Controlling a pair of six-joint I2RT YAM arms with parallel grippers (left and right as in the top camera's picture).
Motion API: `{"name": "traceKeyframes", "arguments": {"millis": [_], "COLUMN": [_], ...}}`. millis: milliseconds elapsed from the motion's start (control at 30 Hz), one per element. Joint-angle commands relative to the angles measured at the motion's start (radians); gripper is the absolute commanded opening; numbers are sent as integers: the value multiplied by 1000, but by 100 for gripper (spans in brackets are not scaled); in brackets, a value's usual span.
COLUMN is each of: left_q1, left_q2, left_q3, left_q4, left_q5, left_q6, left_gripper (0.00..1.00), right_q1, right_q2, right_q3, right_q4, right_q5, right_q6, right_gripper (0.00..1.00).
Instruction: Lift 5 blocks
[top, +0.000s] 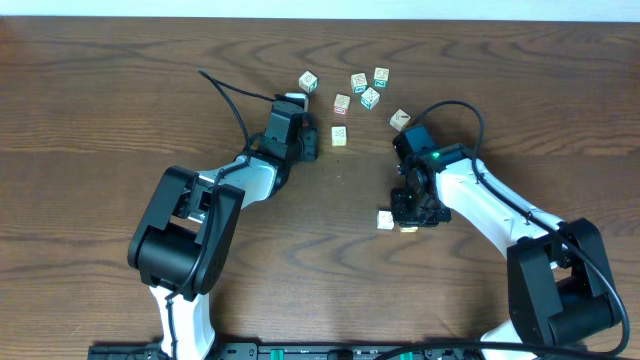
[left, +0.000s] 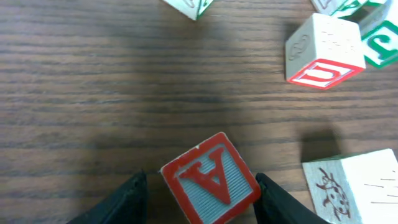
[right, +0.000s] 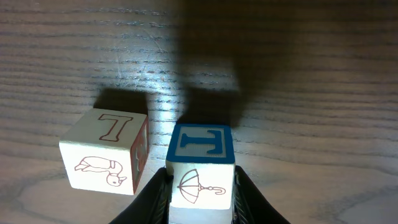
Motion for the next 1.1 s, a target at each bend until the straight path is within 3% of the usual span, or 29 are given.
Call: {"name": "traceKeyframes", "arguments": {"millis": [0,133,300,767,1067], "left_q1": [-2,-2,-2,-1,-1], "left_q2": [17,17,17,16,16], "left_q3": [19,19,19,19,19], "left_q4": [0,-2,-3,-62,18], "left_q5": [-37,-36,-35,-36,-36], "left_q6": [-26,-30,-29,-70,-70], "left_gripper": [54,51,39,36,67], "right_q1": [19,19,19,20,20], "right_q2": [45,45,45,45,45], "right_q3": [-39,-39,-39,-39,-39], "right_q4": [23,23,38,58,63], "right_q5": [-17,-17,-17,-17,-17], "right_q6": [6,5,2,2,2], "right_gripper": [2,2,3,7,14]}}
